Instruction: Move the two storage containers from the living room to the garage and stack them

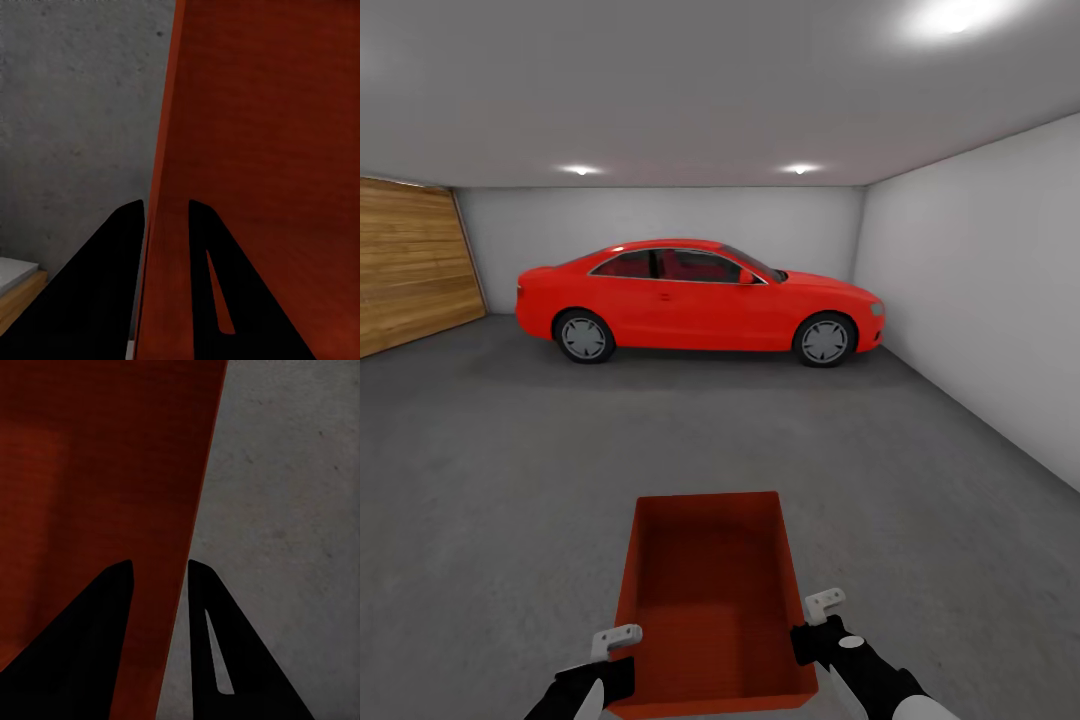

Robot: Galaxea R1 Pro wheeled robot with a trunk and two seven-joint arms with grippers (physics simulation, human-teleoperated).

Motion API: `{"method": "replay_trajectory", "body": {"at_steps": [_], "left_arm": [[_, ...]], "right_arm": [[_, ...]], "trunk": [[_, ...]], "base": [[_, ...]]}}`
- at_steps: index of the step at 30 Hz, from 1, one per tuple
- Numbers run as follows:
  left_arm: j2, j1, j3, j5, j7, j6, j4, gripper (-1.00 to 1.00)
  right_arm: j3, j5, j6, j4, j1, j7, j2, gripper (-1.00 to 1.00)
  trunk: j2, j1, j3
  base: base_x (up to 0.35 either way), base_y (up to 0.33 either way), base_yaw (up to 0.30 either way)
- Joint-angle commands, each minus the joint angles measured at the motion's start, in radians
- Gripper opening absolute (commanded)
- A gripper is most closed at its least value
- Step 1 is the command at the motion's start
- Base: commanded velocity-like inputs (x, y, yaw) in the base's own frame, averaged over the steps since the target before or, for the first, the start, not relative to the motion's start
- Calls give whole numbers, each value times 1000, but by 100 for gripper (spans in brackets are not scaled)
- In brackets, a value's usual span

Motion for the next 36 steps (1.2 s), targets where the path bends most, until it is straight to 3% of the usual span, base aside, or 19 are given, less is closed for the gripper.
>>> {"method": "replay_trajectory", "body": {"at_steps": [1,13,36], "left_arm": [[-1,1,3,-14,12,8,1,-100],[-3,1,3,-15,12,8,1,-100],[-3,1,3,-14,12,8,1,-100]], "right_arm": [[3,-1,-7,-5,0,33,36,-100],[3,-1,-7,-5,0,33,36,-100],[3,-1,-7,-5,0,33,36,-100]], "trunk": [[-1,0,0],[-1,0,0],[-1,0,0]], "base": [[0,0,0],[192,0,0],[8,-18,0]]}}
